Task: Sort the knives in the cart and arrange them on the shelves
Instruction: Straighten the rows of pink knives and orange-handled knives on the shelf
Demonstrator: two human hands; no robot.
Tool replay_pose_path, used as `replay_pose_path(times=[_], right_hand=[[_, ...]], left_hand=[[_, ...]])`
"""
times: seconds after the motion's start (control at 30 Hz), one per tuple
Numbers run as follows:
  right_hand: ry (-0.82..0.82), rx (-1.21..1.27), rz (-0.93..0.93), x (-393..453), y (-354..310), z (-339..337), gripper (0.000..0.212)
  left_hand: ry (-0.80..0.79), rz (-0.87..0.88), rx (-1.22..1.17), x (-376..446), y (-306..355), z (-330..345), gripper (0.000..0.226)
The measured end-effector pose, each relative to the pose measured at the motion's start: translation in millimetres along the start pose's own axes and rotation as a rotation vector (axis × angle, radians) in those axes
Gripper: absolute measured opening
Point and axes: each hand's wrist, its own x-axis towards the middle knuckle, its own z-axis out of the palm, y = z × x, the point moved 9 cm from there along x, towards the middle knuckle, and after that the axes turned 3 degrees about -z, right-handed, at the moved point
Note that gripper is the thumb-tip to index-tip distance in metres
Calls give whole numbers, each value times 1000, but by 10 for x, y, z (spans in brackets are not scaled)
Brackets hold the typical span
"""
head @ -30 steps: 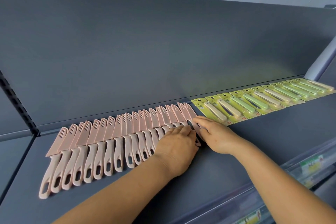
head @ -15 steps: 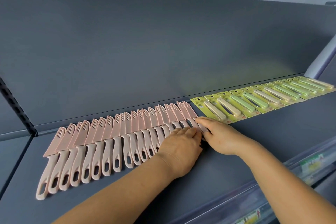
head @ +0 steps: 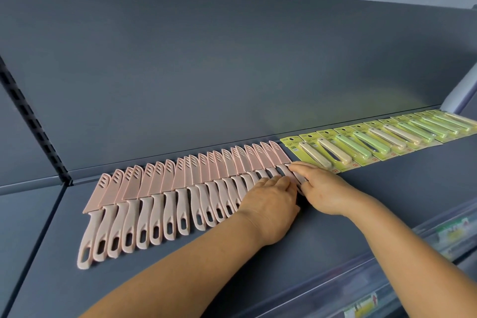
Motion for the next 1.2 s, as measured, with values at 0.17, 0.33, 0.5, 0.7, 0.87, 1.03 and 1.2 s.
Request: replay_pose_path(times=[0.17, 0.33, 0.5, 0.7, 0.87, 1.03, 1.2], right_hand=[[91, -13, -16, -161, -143, 21, 46], [173, -90, -36, -412, -446, 73, 48], [199, -89, -146, -600, -1023, 231, 48], [184, -98, -400, -718, -1792, 521, 45], [105, -67, -633, -850, -2533, 859, 41], [-6, -42, -827, -1059, -3292, 1237, 47], [-76, 0, -897, -1246, -3985, 1531, 58]], left_hand=[[31, 4, 29, -172, -56, -144, 45], [42, -25, 30, -560, -231, -308, 47], [86, -155, 49, -1124, -603, -476, 45], [157, -393, 48, -1979, -1098, -629, 46], [214, -611, 63, -2830, -1393, -768, 48], [287, -812, 69, -3703, -1621, -951, 44], [333, -932, 100, -4537, -1903, -1054, 47]])
